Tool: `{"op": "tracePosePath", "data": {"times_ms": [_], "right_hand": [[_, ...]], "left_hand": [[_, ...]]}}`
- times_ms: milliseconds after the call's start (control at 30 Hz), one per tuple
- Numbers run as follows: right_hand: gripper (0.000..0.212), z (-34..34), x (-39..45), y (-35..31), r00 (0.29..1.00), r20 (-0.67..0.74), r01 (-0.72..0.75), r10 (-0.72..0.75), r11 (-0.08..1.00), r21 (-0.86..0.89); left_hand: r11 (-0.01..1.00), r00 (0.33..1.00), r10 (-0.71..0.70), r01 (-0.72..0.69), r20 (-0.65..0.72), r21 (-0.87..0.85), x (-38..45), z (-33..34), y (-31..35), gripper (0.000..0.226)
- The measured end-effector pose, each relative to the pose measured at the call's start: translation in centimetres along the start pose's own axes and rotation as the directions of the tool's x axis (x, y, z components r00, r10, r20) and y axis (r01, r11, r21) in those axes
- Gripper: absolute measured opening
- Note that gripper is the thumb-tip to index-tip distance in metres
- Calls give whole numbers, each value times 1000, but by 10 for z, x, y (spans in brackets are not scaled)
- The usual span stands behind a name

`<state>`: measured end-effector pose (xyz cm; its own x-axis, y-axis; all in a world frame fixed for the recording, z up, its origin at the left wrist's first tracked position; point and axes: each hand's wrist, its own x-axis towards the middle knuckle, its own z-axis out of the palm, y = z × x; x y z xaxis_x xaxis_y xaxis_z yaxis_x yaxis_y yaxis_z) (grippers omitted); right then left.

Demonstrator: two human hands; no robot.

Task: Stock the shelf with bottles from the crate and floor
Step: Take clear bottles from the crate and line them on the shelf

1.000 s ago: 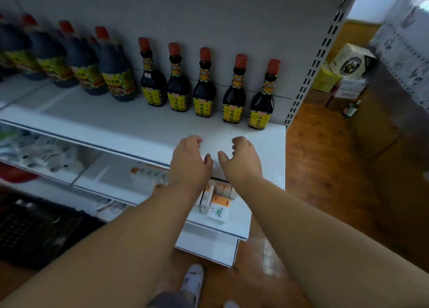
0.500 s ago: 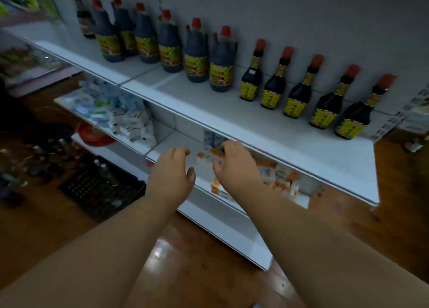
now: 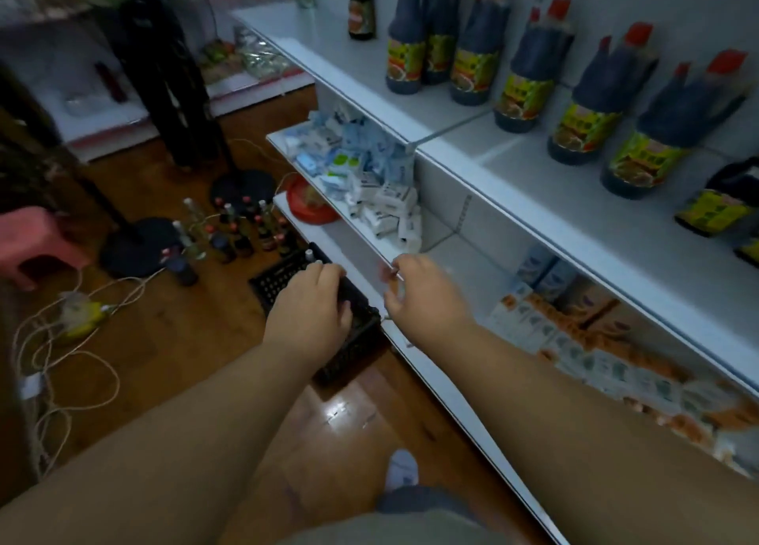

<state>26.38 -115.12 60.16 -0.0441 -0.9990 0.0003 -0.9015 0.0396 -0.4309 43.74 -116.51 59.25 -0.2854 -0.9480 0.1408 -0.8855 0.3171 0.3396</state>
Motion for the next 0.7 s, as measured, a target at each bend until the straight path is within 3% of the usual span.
{"op": "tracePosePath", "data": {"times_ms": [167,333,700], "right_hand": [[38,30,77,-35,988,111,109,-106,994,-22],[47,67,142,-85,969,193,159,-152,987,-22],[48,139,265,-166,976,173,-137,133,990,15]], "left_hand": [[991,994,-102,100,27,89,32,-20,-71,40],[981,981,-188,184,44,66,67,-26,-144,39],[993,948,39,-72,317,92,214,-16,-287,35]]}}
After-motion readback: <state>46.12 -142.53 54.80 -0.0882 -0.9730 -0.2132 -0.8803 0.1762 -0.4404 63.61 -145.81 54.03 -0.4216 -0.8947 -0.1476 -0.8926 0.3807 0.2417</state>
